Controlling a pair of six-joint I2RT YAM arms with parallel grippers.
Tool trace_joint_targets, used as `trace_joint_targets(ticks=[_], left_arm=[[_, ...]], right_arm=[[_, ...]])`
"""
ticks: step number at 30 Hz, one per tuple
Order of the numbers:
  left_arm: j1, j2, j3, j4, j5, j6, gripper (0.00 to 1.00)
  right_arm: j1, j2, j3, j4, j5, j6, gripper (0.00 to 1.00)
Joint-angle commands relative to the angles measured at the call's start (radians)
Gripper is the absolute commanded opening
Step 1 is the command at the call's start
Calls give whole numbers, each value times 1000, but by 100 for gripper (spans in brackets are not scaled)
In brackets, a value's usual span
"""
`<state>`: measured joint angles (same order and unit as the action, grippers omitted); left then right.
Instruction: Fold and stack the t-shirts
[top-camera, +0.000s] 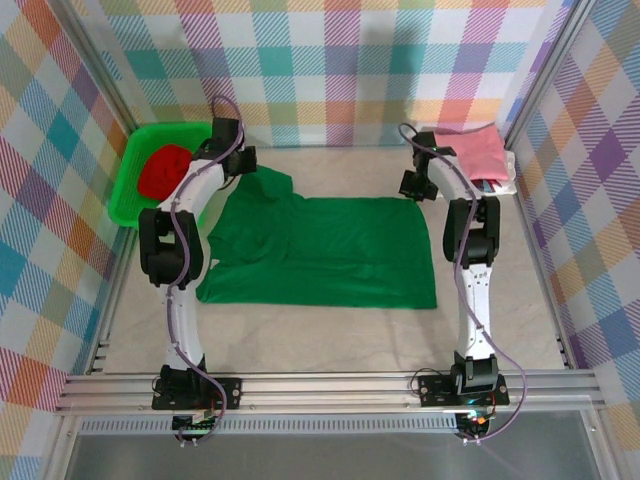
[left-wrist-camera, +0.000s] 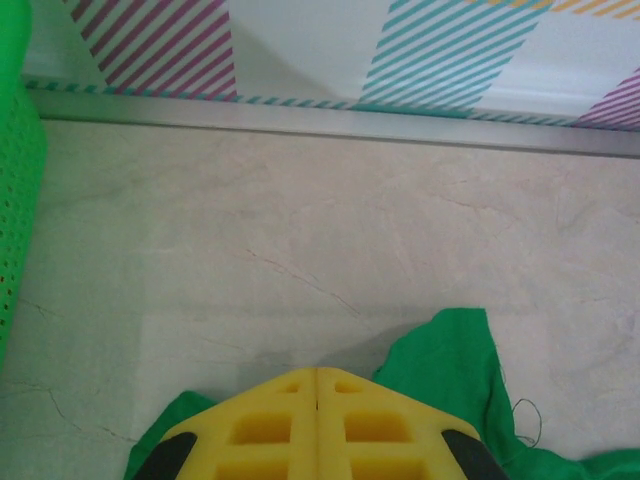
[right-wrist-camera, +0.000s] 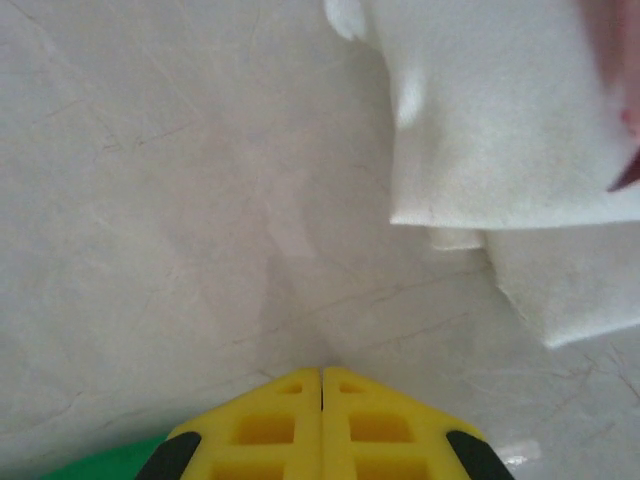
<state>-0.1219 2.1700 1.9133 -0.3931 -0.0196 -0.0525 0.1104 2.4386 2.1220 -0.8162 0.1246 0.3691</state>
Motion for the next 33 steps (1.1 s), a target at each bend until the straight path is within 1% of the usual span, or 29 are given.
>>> trace_joint_targets(ticks=[1, 4, 6, 10, 12, 15, 19, 21, 23, 26, 30, 33], left_arm=[[6, 17, 97, 19, -8, 34, 0], [5, 42, 172, -10, 3, 31, 0], [6, 47, 190, 0, 5, 29, 0], [14, 77, 251, -15, -23, 44, 0], [18, 70, 245, -19, -29, 45, 0], [17, 2, 123, 44, -31, 43, 0], [16, -128, -107, 189, -50, 50, 0], [17, -151, -151, 207, -63, 68, 0], [18, -155, -150, 192, -72, 83, 0], [18, -193, -181, 191, -71, 82, 0], [18, -296, -326, 234, -108, 75, 0], [18, -360, -449, 266, -134, 66, 0]], right_arm=[[-5, -83, -24, 101, 10, -2, 0], [-5, -84, -9, 102, -11, 2, 0], [-5, -93, -20, 125, -18, 7, 0], [-8, -118, -69, 212, -17, 7, 0], [-14, -140, -111, 268, -27, 19, 0], [-19, -199, -218, 409, -63, 21, 0], [-19, -300, -409, 588, -43, 25, 0], [-19, -318, -445, 622, -44, 11, 0], [-19, -326, -454, 641, -58, 2, 0], [-21, -371, -516, 709, -73, 1, 0], [-21, -454, -642, 785, -57, 8, 0], [-21, -489, -713, 794, -39, 13, 0]])
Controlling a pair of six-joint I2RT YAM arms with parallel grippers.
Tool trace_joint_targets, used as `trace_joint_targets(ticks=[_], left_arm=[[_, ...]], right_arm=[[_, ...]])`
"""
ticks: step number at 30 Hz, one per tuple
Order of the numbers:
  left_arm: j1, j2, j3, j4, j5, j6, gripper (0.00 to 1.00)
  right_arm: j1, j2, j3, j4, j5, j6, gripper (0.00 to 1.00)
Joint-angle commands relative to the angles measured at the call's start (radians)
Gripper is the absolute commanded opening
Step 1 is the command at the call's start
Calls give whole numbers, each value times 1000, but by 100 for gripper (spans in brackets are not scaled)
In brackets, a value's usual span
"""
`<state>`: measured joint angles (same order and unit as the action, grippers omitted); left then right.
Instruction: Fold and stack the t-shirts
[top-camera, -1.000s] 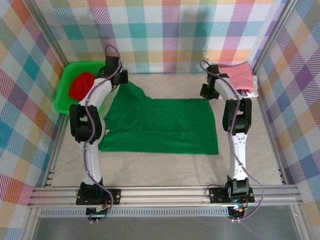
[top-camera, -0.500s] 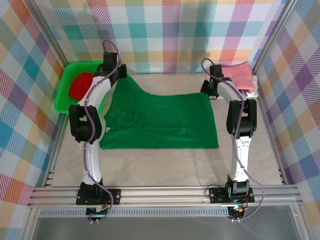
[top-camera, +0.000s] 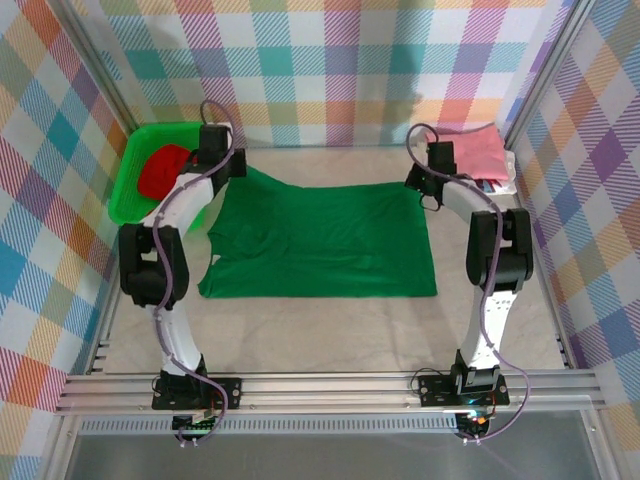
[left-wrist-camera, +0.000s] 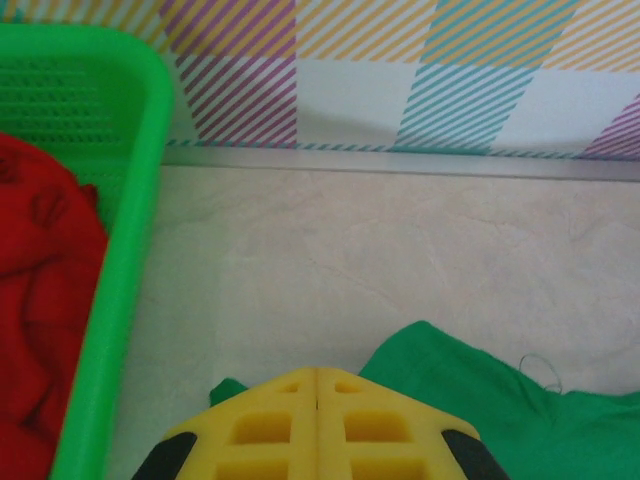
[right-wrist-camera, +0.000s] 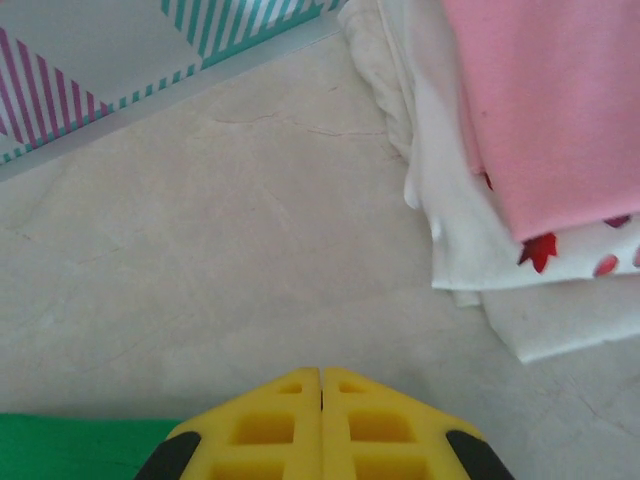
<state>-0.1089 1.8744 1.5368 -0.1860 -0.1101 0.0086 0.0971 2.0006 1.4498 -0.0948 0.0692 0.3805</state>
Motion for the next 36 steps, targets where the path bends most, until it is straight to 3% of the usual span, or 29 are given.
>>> trace_joint_targets(ticks=[1, 7, 17, 27, 36], left_arm=[[6, -83, -111, 63, -59, 0, 0], [12, -168, -284, 111, -131, -19, 0], [31, -249, -291, 97, -161, -12, 0], [30, -366, -401, 86, -235, -55, 0], [31, -344, -447, 83, -184, -68, 0]], right_arm=[[-9, -63, -69, 81, 30, 8, 0], [-39, -68, -141, 100, 30, 19, 0], [-46, -91, -136, 154, 5, -5, 0], [-46, -154, -245, 209, -35, 14, 0], [-44, -146, -256, 179, -61, 35, 0]])
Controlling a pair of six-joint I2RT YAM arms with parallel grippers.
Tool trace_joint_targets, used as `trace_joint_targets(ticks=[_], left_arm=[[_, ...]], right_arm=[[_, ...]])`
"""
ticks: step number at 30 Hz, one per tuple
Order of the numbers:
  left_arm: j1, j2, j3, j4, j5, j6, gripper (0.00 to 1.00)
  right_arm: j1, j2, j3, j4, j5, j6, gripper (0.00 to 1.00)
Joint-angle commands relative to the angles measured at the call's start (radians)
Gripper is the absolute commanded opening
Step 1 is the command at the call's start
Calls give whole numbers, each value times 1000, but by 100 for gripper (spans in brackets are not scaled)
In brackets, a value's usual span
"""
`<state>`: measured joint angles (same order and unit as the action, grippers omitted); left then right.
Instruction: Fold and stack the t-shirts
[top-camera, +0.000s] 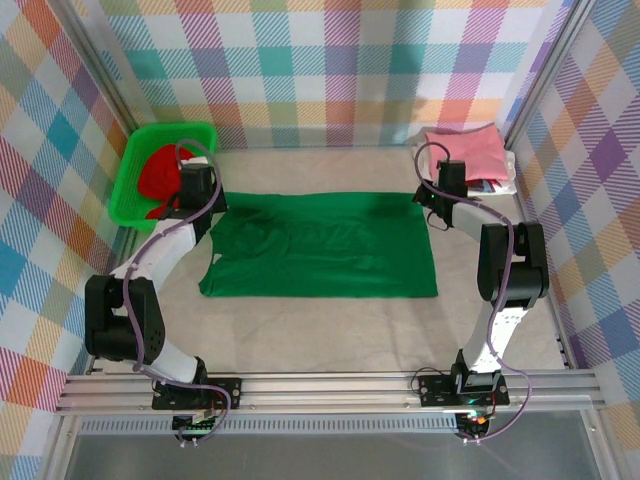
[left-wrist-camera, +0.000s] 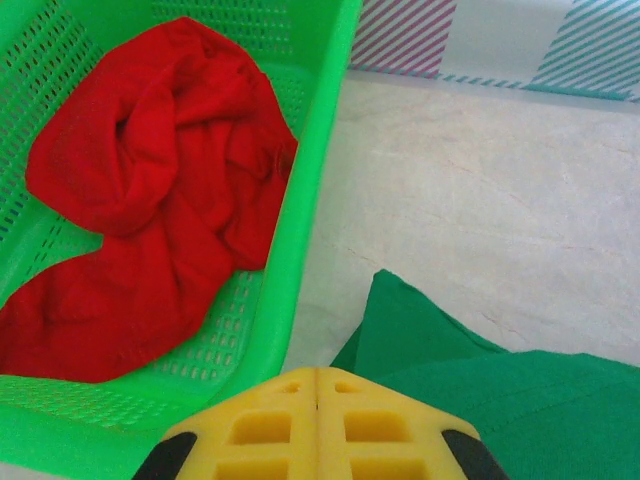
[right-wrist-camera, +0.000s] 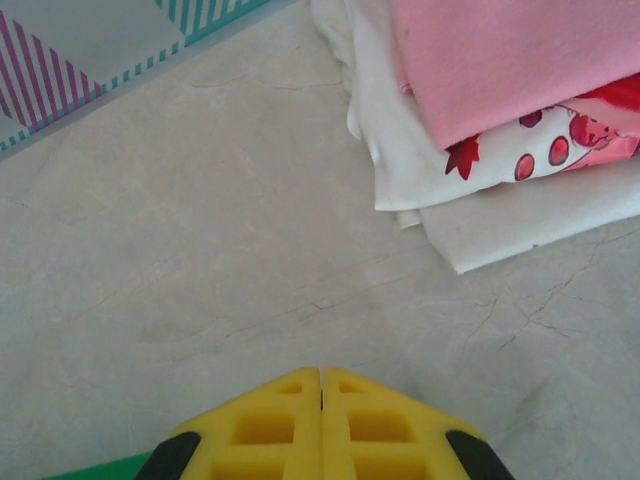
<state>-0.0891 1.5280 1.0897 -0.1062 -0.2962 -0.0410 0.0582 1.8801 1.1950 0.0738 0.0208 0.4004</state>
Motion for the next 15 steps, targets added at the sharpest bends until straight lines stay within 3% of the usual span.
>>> trace_joint_targets(ticks=[1, 15], left_arm=[[10, 8, 7, -2, 3, -19, 0], [9, -32, -74, -71, 17, -111, 0]], right_arm=[[-5, -30, 0, 4, -12, 16, 0], [-2, -155, -140, -26, 13, 41, 0]])
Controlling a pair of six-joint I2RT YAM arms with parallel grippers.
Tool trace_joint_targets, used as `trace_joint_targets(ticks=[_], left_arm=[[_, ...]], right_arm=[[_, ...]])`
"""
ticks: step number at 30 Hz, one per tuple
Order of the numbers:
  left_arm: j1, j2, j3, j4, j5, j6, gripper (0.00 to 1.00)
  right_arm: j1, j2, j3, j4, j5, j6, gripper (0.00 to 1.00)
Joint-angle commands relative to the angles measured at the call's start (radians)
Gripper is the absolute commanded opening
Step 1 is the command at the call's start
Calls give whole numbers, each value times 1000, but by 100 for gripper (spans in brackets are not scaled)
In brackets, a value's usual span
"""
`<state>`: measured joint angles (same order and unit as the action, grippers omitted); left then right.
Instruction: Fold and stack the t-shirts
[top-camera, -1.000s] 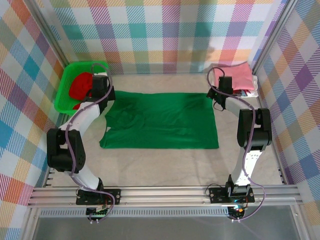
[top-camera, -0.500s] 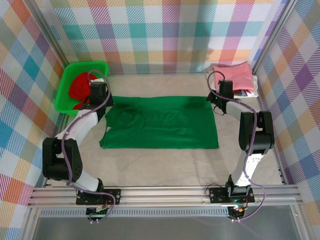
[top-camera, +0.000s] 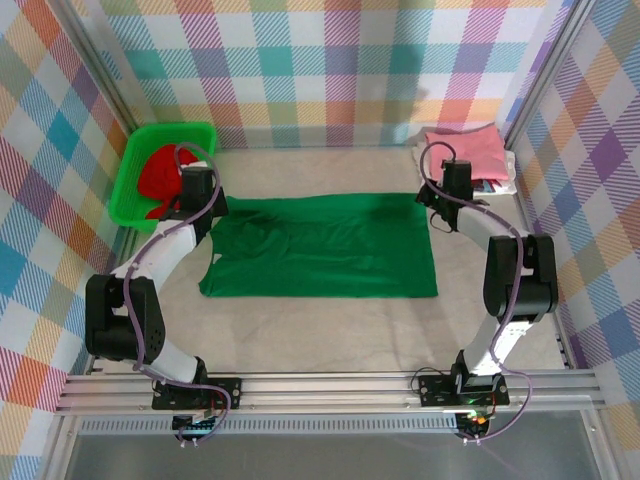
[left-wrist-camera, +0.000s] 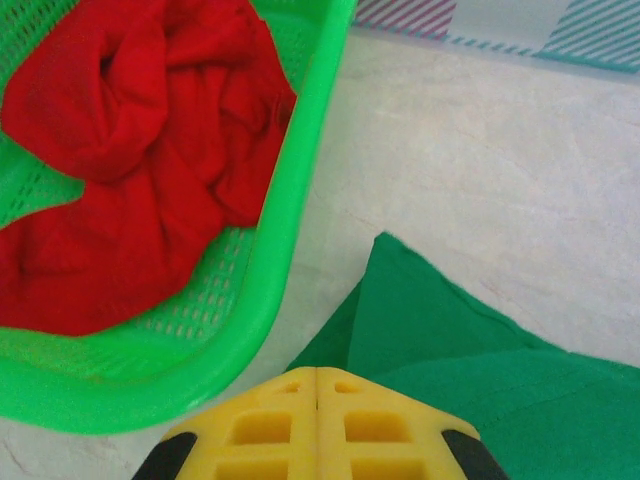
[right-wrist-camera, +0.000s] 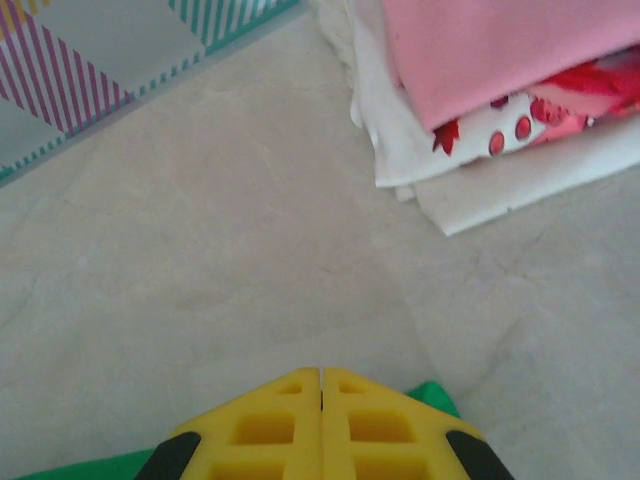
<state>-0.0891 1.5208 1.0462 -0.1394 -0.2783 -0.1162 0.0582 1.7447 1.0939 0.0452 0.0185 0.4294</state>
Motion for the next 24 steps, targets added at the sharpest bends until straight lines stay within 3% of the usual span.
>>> trace_joint_targets(ticks=[1, 17, 20, 21, 24], left_arm=[[8, -26, -38, -43, -3, -41, 0], [7, -76, -88, -148, 35, -97, 0], [-4, -109, -135, -194, 62, -139, 0], [-11, -128, -160, -201, 63, -158, 5], [-40, -212, -246, -219, 89, -195, 17]], right_arm=[[-3, -19, -45, 3, 17, 5, 0], [-2, -146, -171, -27, 9, 28, 2], [-2, -195, -230, -64, -16, 52, 13], [-2, -209, -245, -88, -18, 61, 20], [-2, -263, -305, -133, -47, 85, 24]])
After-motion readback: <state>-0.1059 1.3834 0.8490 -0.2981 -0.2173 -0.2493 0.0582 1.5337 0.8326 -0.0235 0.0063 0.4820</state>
